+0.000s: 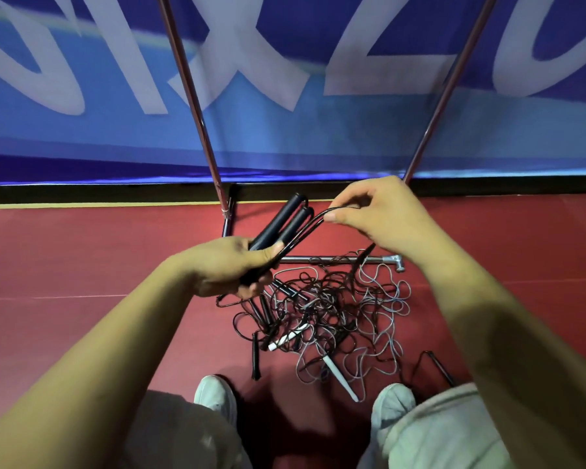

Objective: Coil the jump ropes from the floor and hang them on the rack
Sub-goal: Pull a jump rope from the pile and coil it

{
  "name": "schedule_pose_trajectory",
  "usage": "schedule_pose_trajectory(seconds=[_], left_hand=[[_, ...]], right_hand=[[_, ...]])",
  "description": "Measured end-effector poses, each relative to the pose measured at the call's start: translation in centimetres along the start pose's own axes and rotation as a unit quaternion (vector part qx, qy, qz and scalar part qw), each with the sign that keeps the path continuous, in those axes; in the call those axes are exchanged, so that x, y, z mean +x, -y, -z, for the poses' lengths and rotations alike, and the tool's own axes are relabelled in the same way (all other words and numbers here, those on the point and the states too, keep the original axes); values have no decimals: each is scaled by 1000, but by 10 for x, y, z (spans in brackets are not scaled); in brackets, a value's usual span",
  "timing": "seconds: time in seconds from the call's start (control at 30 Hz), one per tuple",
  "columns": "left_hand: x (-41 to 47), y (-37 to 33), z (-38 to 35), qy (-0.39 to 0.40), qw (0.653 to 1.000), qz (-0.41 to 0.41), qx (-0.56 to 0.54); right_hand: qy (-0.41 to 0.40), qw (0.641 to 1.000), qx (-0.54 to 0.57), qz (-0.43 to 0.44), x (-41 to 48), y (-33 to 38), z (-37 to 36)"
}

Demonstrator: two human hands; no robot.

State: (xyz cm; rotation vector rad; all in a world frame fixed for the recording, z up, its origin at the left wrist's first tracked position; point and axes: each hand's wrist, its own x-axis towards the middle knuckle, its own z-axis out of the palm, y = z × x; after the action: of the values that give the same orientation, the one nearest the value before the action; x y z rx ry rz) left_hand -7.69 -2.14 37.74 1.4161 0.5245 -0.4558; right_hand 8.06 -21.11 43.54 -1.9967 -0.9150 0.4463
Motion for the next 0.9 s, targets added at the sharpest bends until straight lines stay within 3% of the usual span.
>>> schedule_pose_trajectory(seconds=[0.3, 0.43, 0.53, 0.63, 0.73, 0.8, 0.9], left_hand=[[2, 6, -16, 27, 983, 17, 182], [-3, 4, -23, 105, 949, 79, 285], [-5, 4, -38, 163, 932, 34, 322], [-5, 0, -42, 165, 945, -84, 269], [-9, -9, -35, 105, 962, -196, 161], [-10, -14, -30, 65, 968, -239, 43], [-10, -24, -18, -40, 961, -264, -75]], right_hand=[[30, 999, -34, -11, 2, -13, 2], [63, 997, -34, -12, 3, -13, -8], [90, 995, -30, -3, 4, -13, -11], [73, 997, 4, -19, 6, -24, -11], [60, 992, 86, -66, 9, -37, -14], [62, 984, 140, -95, 9, -39, -16], [113, 981, 128, -96, 9, -35, -18]])
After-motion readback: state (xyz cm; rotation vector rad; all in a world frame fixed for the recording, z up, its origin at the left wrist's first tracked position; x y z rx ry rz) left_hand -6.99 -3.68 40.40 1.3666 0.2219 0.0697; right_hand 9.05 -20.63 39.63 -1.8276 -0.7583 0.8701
